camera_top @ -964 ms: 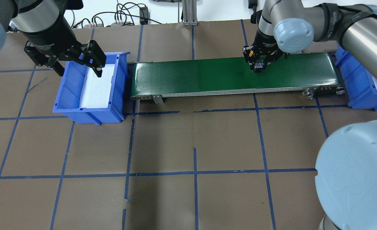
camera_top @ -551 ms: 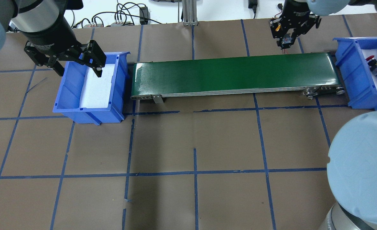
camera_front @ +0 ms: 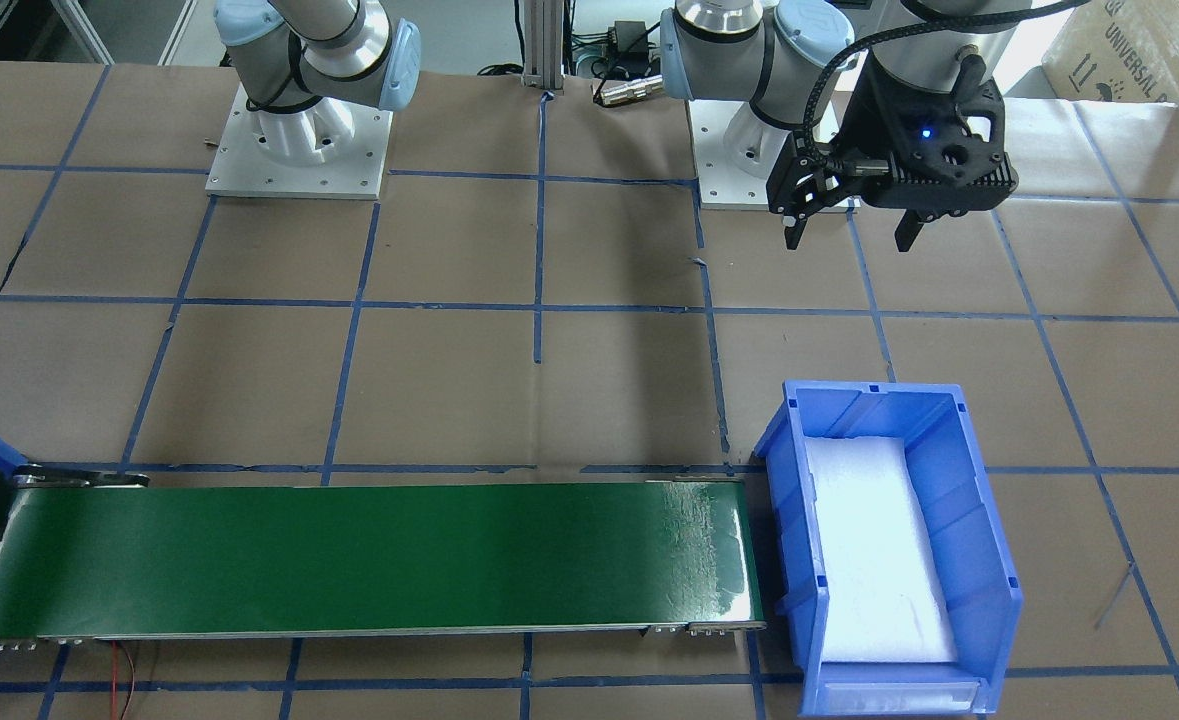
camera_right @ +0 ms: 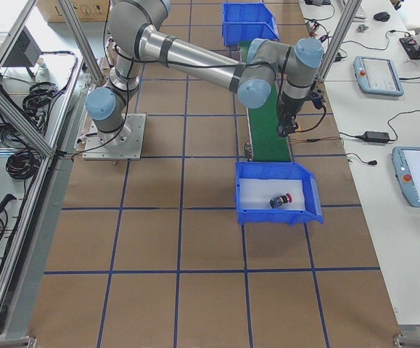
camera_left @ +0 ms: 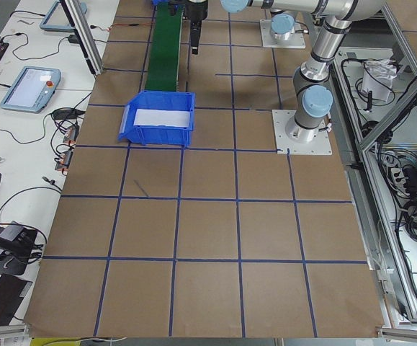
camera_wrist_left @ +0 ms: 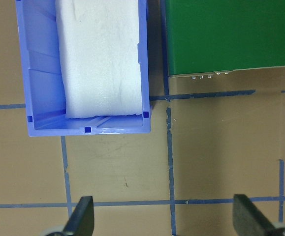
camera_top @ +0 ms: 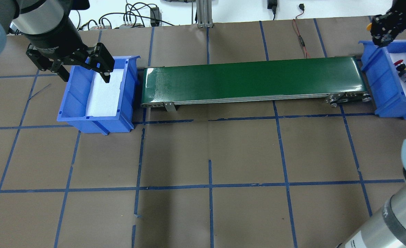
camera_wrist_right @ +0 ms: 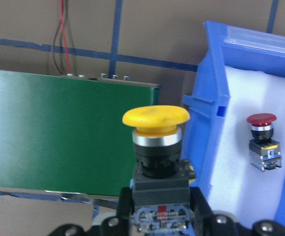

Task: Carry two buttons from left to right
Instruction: 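Carry the yellow button with the right gripper into the far bin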

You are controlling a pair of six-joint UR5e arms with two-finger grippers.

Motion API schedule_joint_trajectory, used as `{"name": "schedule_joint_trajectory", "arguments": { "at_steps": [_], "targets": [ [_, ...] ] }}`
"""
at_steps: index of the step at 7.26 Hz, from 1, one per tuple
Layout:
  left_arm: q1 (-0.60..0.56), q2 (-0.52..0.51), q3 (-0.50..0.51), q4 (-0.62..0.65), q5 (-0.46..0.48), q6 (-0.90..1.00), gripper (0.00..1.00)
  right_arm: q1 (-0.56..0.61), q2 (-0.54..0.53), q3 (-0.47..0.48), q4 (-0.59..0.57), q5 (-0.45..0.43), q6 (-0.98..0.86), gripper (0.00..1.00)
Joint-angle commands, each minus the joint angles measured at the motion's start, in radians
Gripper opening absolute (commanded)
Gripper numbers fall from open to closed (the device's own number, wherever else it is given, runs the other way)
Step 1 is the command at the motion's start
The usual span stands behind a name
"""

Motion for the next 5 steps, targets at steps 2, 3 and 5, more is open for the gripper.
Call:
{"name": "schedule_joint_trajectory", "arguments": {
  "at_steps": [2, 3, 5],
  "targets": [
    [0.002, 0.0, -0.001, -0.002, 0.0, 0.001, 1.0, -0.175, 0.117, 0.0, -0.111, 0.053, -0.234, 0.28],
    [0.002, 0.0, -0.001, -0.003, 0.0, 0.001, 1.0, -0.186, 0.13, 0.007, -0.121, 0.053, -0.234, 0.28],
    [0.001, 0.0, -0.001, -0.002, 0.0, 0.001, 1.0, -0.188, 0.186, 0.009, -0.122, 0.052, -0.236, 0.3]
  ]
}}
